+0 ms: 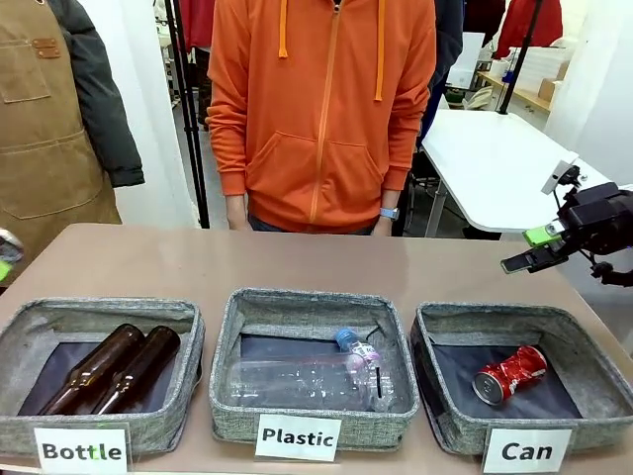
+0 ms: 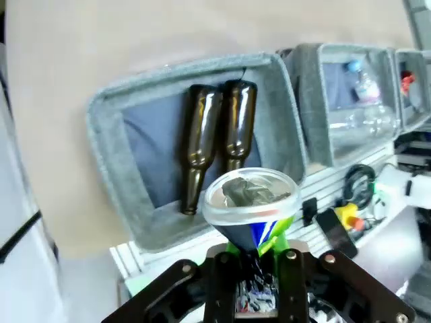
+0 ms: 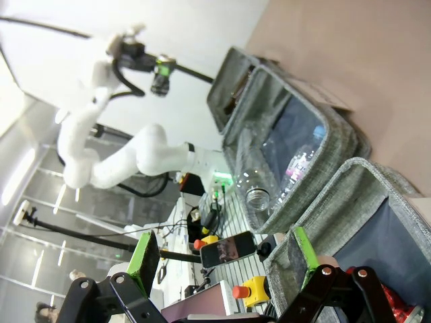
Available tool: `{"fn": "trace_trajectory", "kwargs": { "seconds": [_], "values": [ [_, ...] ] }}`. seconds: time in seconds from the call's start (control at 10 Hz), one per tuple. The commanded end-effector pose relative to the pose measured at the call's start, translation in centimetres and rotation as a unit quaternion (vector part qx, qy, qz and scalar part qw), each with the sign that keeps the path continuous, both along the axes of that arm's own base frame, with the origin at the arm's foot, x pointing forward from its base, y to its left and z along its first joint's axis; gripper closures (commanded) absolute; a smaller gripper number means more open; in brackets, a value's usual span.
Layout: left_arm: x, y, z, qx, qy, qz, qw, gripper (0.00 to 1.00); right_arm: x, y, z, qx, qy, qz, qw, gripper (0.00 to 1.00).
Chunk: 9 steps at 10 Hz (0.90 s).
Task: Sort the can waste into the basket.
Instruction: Pick up the can waste from the table and place it in the right Fabric basket.
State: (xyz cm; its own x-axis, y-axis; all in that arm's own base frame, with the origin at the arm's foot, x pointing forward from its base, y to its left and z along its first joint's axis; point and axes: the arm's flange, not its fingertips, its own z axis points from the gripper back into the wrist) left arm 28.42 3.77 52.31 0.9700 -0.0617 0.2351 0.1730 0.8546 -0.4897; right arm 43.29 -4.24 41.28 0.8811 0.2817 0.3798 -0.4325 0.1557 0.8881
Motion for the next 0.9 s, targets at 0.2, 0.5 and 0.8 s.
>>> {"fn": "trace_trajectory", "kwargs": {
  "seconds": [0.2,0.5,0.8],
  "values": [
    [-0.5,2.0,-0.5,-0.014,-0.014,-0.001,1.000,1.00,-0.2,0.1,0.0,-0.005,-0.006,-0.002,1.000,0.01],
    [-0.2,3.0,-0.9,-0.030,-0.019,0.002,0.999,0.81,-0.2,0.1,0.0,-0.005,-0.006,-0.002,1.000,0.01],
    [2.6,-9.9,1.3,-0.079,0.007,-0.099,0.992,0.81,-2.1,-2.0,3.1,-0.055,-0.028,-0.052,0.997,0.01]
  ]
}}
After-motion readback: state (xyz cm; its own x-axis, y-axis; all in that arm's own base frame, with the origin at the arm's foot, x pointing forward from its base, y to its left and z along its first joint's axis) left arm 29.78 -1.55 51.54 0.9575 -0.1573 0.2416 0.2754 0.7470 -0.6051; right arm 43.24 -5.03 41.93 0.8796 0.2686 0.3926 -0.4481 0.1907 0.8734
